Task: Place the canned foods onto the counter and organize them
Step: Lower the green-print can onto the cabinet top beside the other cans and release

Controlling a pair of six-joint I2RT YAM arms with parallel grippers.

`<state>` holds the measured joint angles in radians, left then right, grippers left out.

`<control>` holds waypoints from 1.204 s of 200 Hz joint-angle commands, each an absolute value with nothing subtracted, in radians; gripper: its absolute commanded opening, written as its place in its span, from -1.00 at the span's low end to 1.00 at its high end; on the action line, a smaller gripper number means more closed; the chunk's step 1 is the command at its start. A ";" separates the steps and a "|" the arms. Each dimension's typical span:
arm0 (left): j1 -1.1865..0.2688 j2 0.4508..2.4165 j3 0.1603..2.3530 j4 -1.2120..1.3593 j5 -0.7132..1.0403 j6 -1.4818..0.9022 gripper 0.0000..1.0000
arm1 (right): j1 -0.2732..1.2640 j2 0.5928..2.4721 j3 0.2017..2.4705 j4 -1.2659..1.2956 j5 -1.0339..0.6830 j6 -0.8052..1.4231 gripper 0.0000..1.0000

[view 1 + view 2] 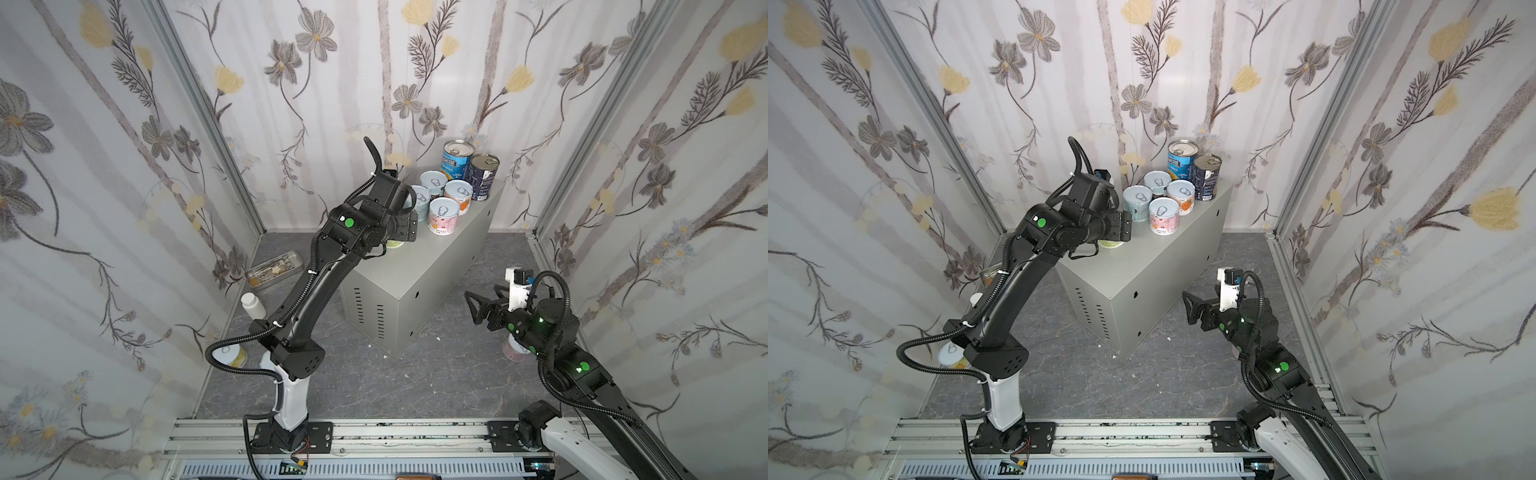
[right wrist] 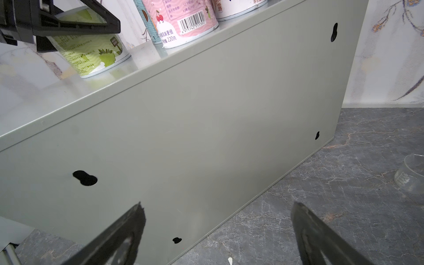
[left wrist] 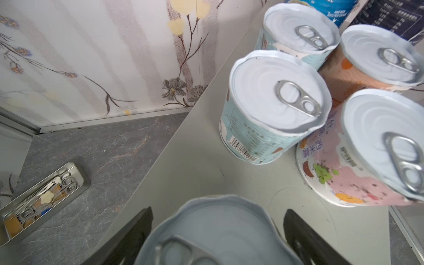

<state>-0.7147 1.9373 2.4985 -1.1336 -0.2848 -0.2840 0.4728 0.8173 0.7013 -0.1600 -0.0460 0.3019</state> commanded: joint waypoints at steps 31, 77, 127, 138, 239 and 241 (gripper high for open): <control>-0.717 1.968 2.561 -1.077 -0.373 -0.252 0.97 | 0.474 0.816 0.708 -0.123 -0.055 0.299 0.99; -0.749 1.906 2.606 -1.031 -0.433 -0.216 1.00 | 0.473 0.819 0.716 -0.131 -0.049 0.299 0.99; -0.763 1.752 2.455 -0.987 -0.371 -0.236 0.95 | 0.474 0.796 0.726 -0.149 -0.031 0.301 0.99; -0.772 1.687 2.354 -0.951 -0.367 -0.236 0.90 | 0.474 0.789 0.726 -0.155 -0.031 0.304 0.99; -0.784 1.177 1.484 -0.518 -0.242 -0.263 0.74 | 0.472 0.785 0.731 -0.170 -0.027 0.303 0.99; -0.784 1.177 1.482 -0.517 -0.242 -0.264 0.74 | 0.473 0.785 0.732 -0.168 -0.028 0.302 0.99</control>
